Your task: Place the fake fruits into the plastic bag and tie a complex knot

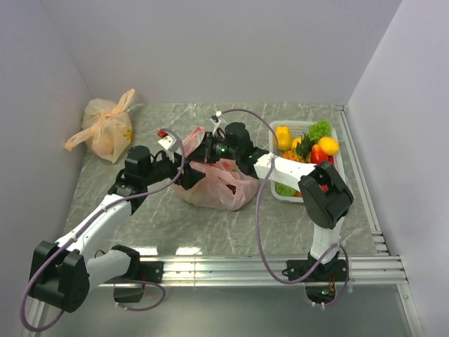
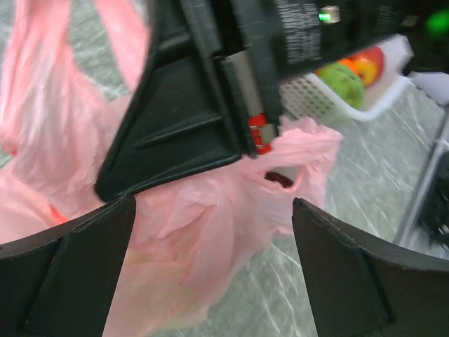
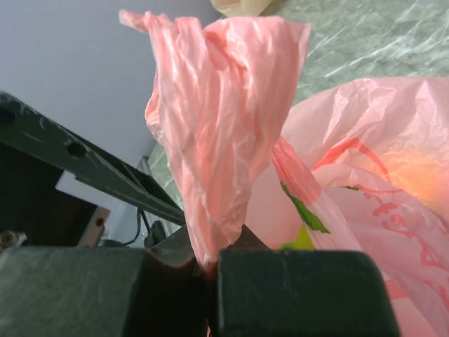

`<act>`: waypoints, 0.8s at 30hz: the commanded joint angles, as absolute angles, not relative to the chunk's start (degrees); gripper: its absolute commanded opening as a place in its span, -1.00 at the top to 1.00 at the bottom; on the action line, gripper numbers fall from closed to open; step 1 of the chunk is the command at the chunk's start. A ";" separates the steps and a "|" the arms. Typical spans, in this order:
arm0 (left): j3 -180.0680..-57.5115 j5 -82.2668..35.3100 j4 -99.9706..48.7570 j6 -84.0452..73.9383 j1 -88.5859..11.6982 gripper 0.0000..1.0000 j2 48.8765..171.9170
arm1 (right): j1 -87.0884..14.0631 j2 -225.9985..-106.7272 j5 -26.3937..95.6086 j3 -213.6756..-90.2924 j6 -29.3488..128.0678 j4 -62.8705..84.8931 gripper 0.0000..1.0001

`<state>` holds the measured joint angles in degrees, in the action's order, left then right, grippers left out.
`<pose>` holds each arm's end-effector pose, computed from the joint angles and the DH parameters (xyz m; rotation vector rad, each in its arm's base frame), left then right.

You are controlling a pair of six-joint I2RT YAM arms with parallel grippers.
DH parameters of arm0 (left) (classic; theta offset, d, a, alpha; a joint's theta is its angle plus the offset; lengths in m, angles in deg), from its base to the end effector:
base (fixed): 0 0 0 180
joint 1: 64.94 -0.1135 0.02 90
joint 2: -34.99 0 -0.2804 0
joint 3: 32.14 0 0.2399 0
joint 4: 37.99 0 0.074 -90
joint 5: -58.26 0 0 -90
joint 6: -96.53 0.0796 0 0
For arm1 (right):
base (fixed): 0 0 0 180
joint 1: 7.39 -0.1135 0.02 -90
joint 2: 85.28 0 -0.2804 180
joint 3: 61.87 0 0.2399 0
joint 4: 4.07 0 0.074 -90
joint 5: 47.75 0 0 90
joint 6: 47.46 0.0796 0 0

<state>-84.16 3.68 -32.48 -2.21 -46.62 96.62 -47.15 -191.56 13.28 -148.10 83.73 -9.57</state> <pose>0.2298 -0.1247 0.2840 0.5967 1.7804 -0.8930 0.3313 0.3258 0.2643 -0.3767 2.0155 1.4047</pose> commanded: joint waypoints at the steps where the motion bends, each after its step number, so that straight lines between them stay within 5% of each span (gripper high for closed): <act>1: -83.36 -6.31 -38.89 -5.95 -45.08 -0.99 99.58 | -47.46 -188.21 14.39 -150.44 85.35 -10.85 1.00; 7: -86.44 -19.00 -37.82 -4.38 -44.99 -0.99 103.11 | -47.38 -186.10 14.13 -148.51 85.61 -11.73 1.00; 21: -77.38 -3.35 -63.22 -3.06 -44.99 -0.99 106.35 | -47.38 -186.79 12.81 -148.42 88.77 -11.73 1.00; 24: -76.77 -0.02 -66.92 0.45 -44.91 -0.79 108.19 | -47.46 -187.23 11.58 -148.33 89.74 -12.17 1.00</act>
